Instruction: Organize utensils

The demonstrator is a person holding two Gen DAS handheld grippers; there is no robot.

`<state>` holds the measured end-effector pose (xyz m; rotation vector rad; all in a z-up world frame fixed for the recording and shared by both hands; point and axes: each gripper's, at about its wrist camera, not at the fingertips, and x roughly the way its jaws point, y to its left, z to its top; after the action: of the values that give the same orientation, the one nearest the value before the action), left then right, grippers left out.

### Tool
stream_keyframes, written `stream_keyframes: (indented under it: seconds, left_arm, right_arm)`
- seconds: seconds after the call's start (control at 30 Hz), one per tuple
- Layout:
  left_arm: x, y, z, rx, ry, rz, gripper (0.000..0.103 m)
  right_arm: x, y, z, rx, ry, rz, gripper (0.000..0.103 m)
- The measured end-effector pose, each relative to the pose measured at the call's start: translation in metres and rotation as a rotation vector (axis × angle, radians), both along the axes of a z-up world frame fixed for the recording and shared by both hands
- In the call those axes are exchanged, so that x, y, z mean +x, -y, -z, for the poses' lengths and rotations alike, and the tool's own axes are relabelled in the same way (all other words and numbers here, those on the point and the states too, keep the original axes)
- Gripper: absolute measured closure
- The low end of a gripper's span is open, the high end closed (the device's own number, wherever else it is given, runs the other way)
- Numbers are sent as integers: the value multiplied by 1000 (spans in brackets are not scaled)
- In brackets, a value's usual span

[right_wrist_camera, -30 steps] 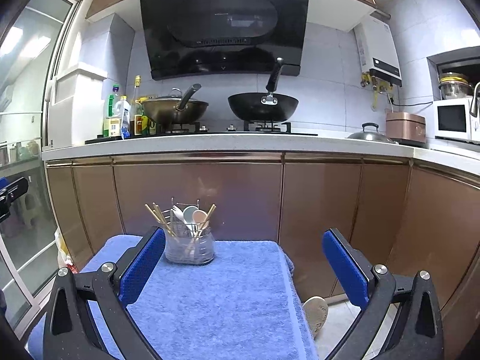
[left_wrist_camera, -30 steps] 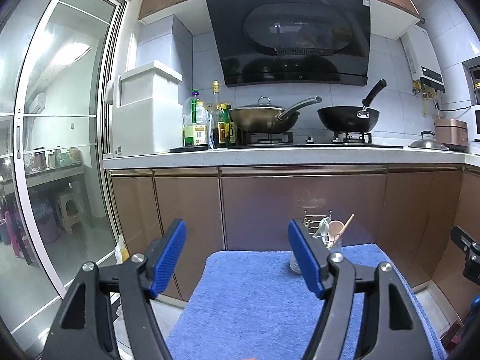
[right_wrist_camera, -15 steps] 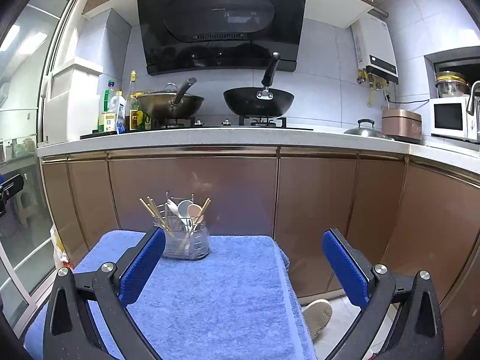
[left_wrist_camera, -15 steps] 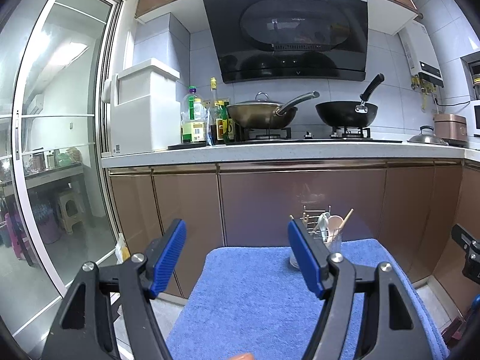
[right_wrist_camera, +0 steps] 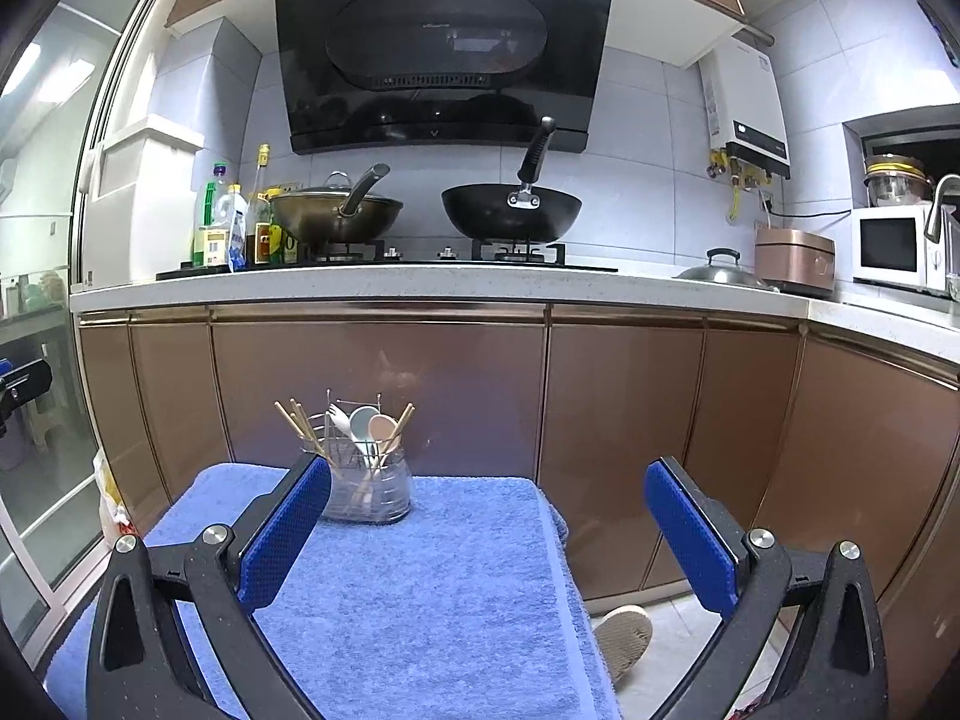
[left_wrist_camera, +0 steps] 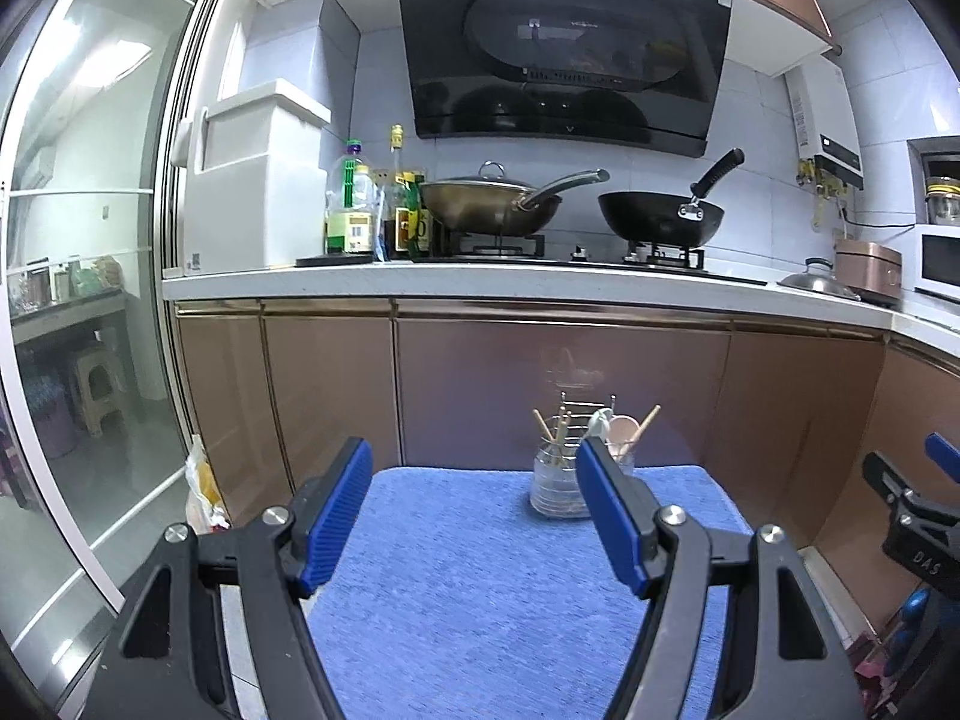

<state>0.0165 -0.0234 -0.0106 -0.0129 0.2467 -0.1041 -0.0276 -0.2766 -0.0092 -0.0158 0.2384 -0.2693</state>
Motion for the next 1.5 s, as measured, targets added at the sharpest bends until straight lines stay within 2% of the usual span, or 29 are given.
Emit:
stream_keyframes:
  seconds: [0.37, 0.77, 1.2, 1.5]
  left_arm:
    - [-2, -6, 0, -13, -6, 1, 34]
    - [-9, -17, 3, 33, 60, -139, 34]
    - [-13, -35, -1, 33, 91, -213, 34]
    - [-9, -42, 3, 28, 80, -232, 34]
  right_arm:
    - [3, -3, 1, -10, -17, 7, 0]
    - [0, -16, -4, -96, -38, 74, 0]
    - [-3, -9, -2, -78, -44, 82, 0]
    - [-1, -7, 1, -77, -54, 89, 0]
